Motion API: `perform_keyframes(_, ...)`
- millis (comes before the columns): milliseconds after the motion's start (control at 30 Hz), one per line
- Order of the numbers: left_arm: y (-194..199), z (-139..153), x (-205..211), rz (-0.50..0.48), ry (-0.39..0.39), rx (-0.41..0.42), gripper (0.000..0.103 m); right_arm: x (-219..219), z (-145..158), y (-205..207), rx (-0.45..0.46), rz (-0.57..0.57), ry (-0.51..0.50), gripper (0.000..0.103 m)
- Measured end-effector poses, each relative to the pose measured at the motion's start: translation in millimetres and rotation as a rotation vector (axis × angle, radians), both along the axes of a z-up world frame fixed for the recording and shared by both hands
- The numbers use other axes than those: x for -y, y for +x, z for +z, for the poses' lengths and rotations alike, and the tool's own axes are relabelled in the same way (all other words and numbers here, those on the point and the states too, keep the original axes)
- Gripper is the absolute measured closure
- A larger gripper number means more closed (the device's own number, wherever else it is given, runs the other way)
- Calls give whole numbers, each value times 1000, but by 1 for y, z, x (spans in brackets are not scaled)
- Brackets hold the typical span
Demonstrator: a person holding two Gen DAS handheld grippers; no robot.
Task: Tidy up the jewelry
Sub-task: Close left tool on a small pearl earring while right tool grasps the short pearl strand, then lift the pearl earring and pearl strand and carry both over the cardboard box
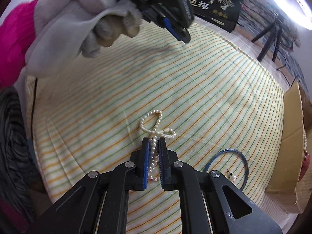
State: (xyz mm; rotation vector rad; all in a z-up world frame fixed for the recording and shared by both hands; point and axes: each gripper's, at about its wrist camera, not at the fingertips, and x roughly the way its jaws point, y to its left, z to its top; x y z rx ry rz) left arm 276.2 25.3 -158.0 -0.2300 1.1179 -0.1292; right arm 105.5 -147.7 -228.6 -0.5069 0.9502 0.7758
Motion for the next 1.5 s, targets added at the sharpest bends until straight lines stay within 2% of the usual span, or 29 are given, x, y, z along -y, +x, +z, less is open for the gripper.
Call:
perform_keyframes(400, -18, 30, -8, 15, -10, 63, 96, 14, 37, 0, 5, -57, 128, 97)
perform_keyframes(567, -23, 38, -9, 21, -12, 78, 96, 10, 37, -8, 25, -45, 107, 97)
perform_keyframes(867, -34, 59, -6, 8, -33, 118, 96, 34, 94, -2, 83, -120, 246, 97)
perform_keyframes(1167, -45, 88, 21, -45, -72, 171, 96, 62, 138, -3, 177, -190, 306, 97)
perform_keyframes(1500, -51, 114, 82, -146, -112, 216, 96, 124, 180, 1, 276, -333, 383, 97)
